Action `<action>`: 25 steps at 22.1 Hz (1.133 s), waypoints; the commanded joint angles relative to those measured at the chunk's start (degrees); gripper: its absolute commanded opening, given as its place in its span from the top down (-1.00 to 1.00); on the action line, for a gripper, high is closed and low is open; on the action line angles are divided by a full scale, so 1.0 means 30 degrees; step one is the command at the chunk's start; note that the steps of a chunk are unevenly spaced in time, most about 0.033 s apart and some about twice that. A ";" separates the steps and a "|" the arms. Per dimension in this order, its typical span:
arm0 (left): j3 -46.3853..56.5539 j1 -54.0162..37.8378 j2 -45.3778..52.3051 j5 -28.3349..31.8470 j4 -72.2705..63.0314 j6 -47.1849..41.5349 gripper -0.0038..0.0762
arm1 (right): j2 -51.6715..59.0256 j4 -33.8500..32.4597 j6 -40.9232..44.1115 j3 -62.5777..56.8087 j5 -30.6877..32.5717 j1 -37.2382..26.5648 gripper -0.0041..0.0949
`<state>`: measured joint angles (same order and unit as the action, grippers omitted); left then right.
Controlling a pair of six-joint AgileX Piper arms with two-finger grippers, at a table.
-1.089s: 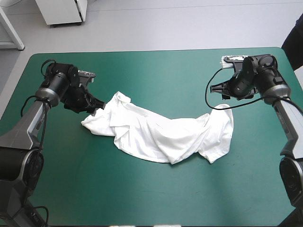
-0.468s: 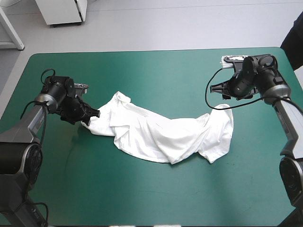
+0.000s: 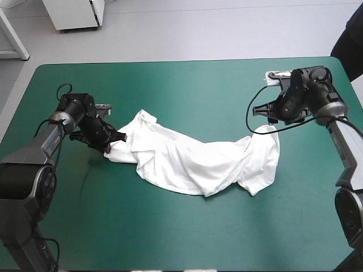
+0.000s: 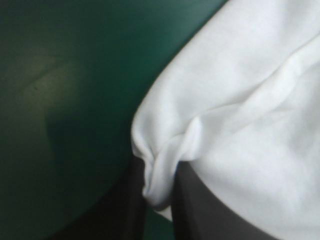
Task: Fold the cloth
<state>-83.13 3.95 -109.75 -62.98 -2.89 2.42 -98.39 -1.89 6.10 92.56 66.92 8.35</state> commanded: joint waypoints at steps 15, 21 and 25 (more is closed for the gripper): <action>-0.0126 -0.0056 0.0284 0.1040 0.0249 0.0465 0.96 | -0.0536 0.1341 -0.0435 -0.4727 -0.3645 -0.1759 0.02; -0.0333 -0.0056 0.0284 0.1040 0.0286 0.0543 0.96 | -0.1967 0.1837 -0.0807 -0.4727 -0.4342 -0.1644 0.05; -0.0457 -0.0056 0.0284 0.1003 0.0286 0.0543 0.96 | -0.2512 0.1848 -0.0660 -0.4727 -0.4151 -0.1607 0.31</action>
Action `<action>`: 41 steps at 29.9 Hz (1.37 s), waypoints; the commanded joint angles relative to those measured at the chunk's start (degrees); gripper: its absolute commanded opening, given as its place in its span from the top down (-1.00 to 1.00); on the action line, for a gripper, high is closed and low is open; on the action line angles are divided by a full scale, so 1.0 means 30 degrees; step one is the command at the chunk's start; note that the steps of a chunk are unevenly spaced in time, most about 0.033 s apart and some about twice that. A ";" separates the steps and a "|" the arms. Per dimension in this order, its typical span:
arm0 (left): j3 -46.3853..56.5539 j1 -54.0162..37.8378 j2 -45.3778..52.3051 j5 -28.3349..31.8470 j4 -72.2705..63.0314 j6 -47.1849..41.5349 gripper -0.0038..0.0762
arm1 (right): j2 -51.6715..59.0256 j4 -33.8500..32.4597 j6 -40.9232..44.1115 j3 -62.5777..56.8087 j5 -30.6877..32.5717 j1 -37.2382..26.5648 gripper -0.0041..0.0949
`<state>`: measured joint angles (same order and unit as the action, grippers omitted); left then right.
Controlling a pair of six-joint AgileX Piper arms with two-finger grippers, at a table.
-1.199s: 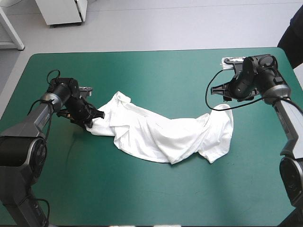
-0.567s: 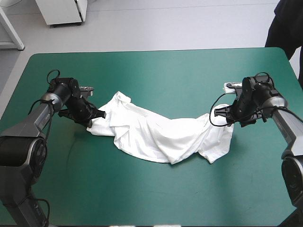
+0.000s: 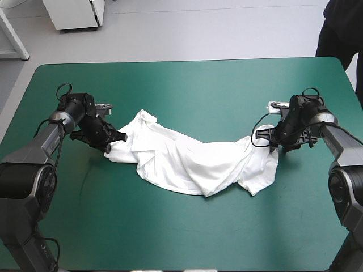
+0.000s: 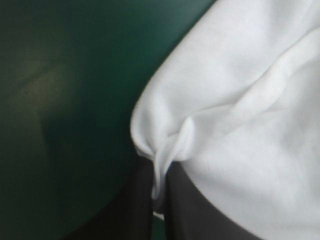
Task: Fold the cloth
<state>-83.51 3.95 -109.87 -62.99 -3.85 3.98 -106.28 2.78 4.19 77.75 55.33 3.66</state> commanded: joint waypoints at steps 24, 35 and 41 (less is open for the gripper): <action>-0.7719 -0.0056 0.2681 -0.2128 -0.1137 0.1018 0.96 | 0.6271 -0.0926 -0.0220 0.1023 0.1143 0.0258 0.94; -1.1952 -0.0022 0.6787 -0.3307 -0.4324 0.1964 0.96 | 1.0013 -0.0796 -0.0571 0.6359 0.2686 0.0258 0.94; -1.4376 -0.0022 0.8791 -0.3266 -0.5608 0.2600 0.96 | 1.1446 -0.0655 -0.1037 0.9886 0.3411 0.0258 0.94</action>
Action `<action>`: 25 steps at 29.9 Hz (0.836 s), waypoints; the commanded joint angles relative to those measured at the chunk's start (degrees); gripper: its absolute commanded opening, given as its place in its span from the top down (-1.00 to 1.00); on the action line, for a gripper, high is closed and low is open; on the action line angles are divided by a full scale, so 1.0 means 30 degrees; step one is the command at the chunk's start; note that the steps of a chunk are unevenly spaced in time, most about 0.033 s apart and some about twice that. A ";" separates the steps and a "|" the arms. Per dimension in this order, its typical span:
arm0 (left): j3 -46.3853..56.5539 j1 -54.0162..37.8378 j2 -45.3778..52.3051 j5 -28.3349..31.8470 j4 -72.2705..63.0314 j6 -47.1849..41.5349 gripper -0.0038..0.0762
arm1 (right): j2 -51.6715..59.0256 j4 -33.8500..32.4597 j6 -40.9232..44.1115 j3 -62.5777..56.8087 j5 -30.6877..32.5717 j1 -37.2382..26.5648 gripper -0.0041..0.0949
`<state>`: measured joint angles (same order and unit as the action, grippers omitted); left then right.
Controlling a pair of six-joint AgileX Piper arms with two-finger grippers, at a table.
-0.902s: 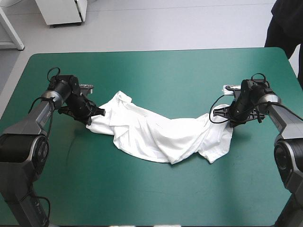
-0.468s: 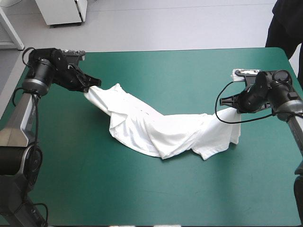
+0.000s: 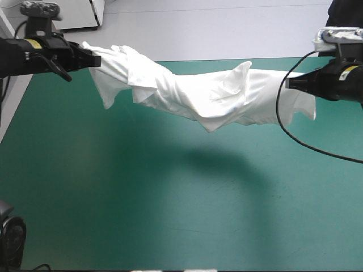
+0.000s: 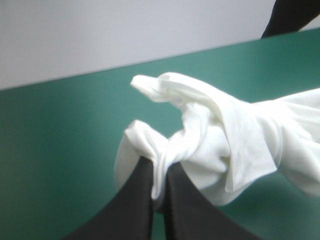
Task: Fold the cloth
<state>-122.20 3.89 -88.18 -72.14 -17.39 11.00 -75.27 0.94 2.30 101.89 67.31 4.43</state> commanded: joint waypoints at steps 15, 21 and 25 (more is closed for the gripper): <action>-0.5309 -0.0005 0.4773 -0.0508 -0.2485 0.0476 0.96 | 0.2083 0.1547 -0.1034 0.9438 0.1413 0.0000 0.94; -0.3681 -0.0005 0.4904 -0.0535 -0.2399 0.0326 0.96 | 0.2243 0.2521 -0.0766 0.7962 0.1413 0.0000 0.94; 0.0188 -0.0005 0.6016 -0.0535 -0.2399 -0.0124 0.96 | 0.2970 0.2768 -0.0766 0.5068 0.1413 0.0000 0.94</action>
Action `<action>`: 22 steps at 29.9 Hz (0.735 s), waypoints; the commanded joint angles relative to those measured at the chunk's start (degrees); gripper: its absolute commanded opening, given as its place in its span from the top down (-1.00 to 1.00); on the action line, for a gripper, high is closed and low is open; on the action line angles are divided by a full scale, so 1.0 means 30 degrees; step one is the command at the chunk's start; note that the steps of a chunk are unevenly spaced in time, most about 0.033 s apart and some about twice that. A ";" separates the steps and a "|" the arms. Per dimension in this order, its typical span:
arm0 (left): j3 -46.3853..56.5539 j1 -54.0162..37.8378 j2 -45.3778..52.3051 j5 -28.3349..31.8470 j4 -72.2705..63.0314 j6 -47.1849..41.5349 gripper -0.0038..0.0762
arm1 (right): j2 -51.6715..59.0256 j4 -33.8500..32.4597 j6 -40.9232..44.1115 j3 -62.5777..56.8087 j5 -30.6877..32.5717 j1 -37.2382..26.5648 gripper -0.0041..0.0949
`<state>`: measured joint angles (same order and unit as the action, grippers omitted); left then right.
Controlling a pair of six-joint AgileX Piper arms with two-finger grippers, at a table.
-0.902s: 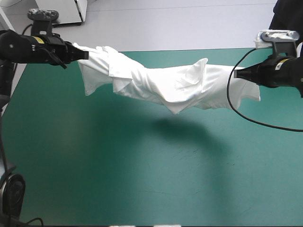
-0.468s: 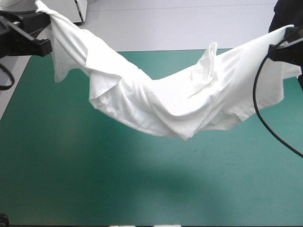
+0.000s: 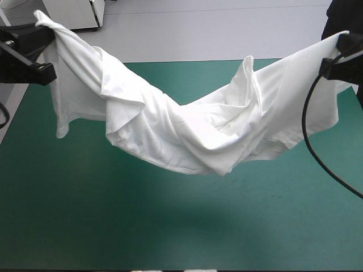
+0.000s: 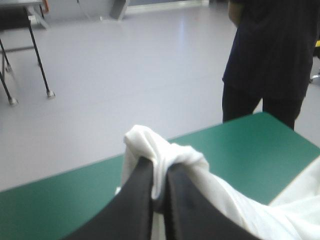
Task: Fold the cloth
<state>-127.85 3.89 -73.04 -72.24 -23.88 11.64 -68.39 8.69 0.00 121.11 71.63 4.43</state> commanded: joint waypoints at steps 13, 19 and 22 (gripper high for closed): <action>1.5803 -0.0005 0.1652 0.3782 0.0778 0.0248 0.96 | 0.0133 -0.0528 -0.0104 -1.1695 -0.3269 0.0000 0.94; 1.6700 -0.0005 -0.2306 0.6771 0.0778 0.0936 0.96 | -0.3862 -0.1064 -0.0104 -1.2957 -0.5741 0.0000 0.94; 1.6430 -0.0005 -0.4354 0.8473 0.0609 0.0936 0.96 | -0.6461 -0.1060 -0.0104 -1.2508 -0.6626 0.0000 0.94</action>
<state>-76.36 3.89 -83.63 -54.19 -20.28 14.18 -84.16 5.72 0.00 81.16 57.15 4.43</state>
